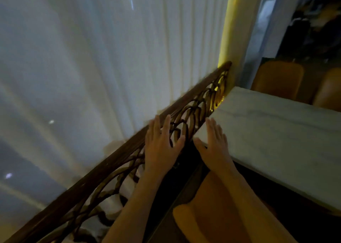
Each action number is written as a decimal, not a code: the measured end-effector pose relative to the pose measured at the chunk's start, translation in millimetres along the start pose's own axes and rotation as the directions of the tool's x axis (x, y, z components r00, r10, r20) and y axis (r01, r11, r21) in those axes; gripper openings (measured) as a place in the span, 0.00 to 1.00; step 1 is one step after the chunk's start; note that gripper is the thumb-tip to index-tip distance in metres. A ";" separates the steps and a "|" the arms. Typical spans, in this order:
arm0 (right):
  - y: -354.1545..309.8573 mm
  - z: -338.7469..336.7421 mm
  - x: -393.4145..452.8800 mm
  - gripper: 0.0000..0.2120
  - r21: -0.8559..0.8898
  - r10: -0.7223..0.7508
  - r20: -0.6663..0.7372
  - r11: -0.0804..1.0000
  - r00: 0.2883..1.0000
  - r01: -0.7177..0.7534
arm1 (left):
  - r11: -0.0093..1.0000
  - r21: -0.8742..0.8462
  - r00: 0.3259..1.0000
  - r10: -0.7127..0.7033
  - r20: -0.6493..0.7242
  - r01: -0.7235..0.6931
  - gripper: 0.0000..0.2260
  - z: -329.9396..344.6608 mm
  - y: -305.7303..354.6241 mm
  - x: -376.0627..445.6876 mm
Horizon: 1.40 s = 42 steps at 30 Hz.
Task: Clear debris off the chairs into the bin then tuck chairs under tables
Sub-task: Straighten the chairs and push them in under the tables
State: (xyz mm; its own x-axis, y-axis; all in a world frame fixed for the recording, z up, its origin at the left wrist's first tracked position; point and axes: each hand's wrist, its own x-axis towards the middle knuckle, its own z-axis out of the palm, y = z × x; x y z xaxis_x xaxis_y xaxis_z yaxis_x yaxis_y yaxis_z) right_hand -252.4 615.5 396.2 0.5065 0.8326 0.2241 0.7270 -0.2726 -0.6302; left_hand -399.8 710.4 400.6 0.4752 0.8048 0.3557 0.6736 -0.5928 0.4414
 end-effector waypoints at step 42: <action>53.8 90.8 -285.4 0.38 -0.083 0.849 -0.265 0.451 0.456 -0.888 | 0.987 -0.147 0.694 0.153 0.703 -0.069 0.45 108.1 -57.4 -158.6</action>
State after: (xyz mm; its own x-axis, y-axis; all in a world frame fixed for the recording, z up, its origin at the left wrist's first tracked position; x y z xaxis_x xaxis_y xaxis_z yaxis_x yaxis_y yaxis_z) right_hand -399.9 407.0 230.9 0.9716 0.0205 -0.2357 -0.0834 -0.9028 -0.4220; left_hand -452.7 620.0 229.8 0.8311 0.4891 -0.2648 0.5489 -0.6445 0.5323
